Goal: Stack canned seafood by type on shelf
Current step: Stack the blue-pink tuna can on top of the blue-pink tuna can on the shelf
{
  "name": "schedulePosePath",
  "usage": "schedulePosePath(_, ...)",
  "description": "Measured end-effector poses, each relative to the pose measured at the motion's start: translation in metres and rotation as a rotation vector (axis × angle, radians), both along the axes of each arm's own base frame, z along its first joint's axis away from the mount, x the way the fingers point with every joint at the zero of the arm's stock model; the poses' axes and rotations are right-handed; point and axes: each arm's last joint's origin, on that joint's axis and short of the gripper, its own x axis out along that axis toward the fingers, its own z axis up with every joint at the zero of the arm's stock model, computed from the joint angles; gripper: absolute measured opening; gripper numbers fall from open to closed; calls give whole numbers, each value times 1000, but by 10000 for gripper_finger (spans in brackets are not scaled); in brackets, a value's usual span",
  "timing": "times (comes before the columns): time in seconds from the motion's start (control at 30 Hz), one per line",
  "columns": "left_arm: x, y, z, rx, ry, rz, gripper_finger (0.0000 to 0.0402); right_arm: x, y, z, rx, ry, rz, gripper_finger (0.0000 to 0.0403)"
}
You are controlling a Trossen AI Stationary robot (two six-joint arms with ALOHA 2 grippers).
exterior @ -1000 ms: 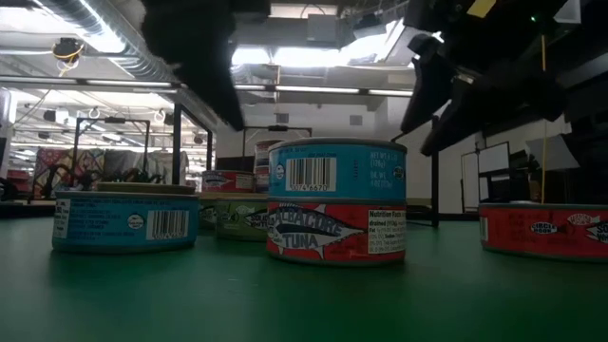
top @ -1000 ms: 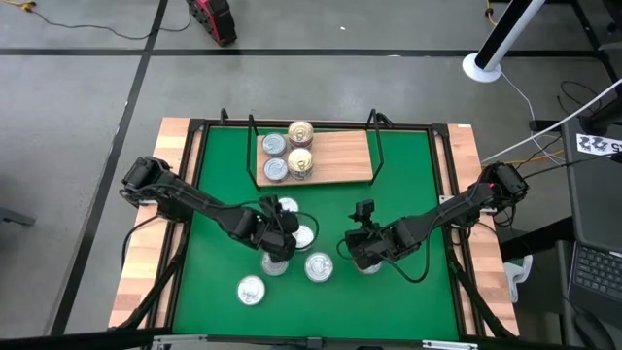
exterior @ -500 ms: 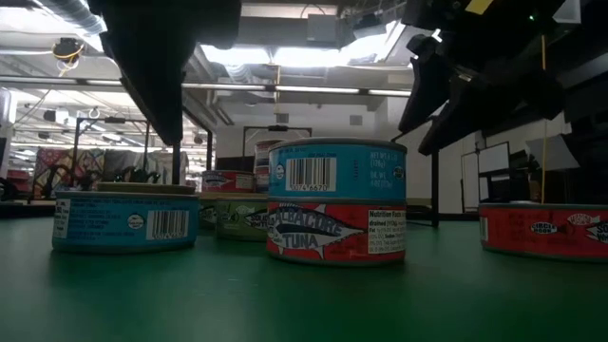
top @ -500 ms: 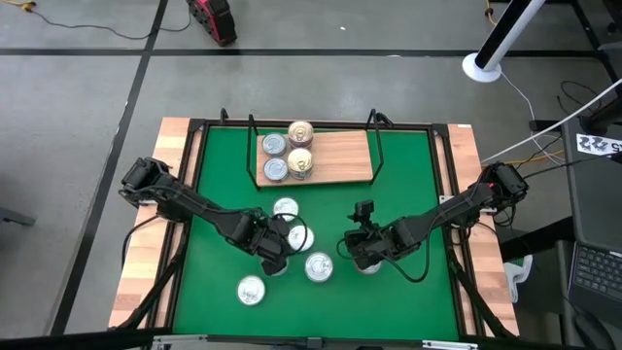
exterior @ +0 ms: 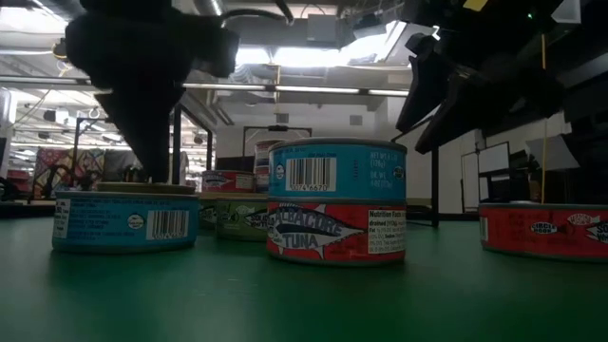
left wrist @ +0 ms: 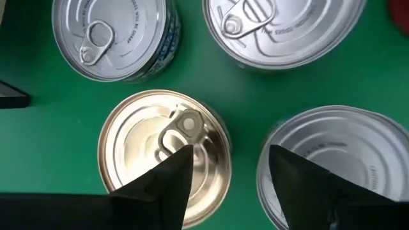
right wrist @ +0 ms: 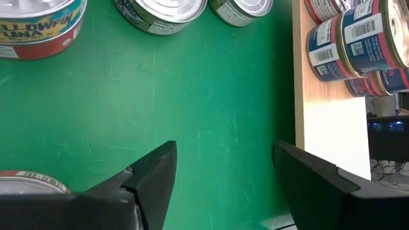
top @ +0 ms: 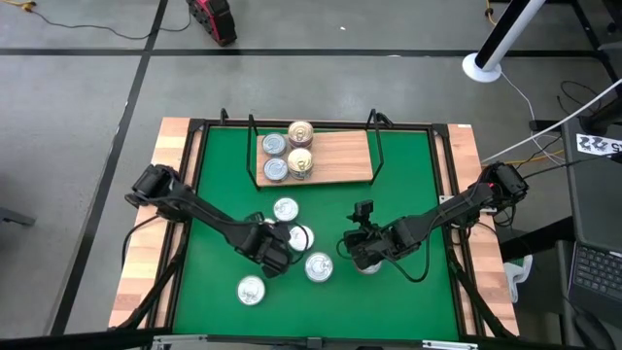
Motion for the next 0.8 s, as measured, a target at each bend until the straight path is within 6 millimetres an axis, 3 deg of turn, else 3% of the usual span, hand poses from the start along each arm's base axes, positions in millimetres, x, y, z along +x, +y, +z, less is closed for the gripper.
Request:
schedulePosePath(0.3,1,1,-12,52,43,11,180,0,0,0,1,-3,0,255)
schedulePosePath(0.8,0,1,-16,69,78,10,110,1,0,0,3,-7,0,255)
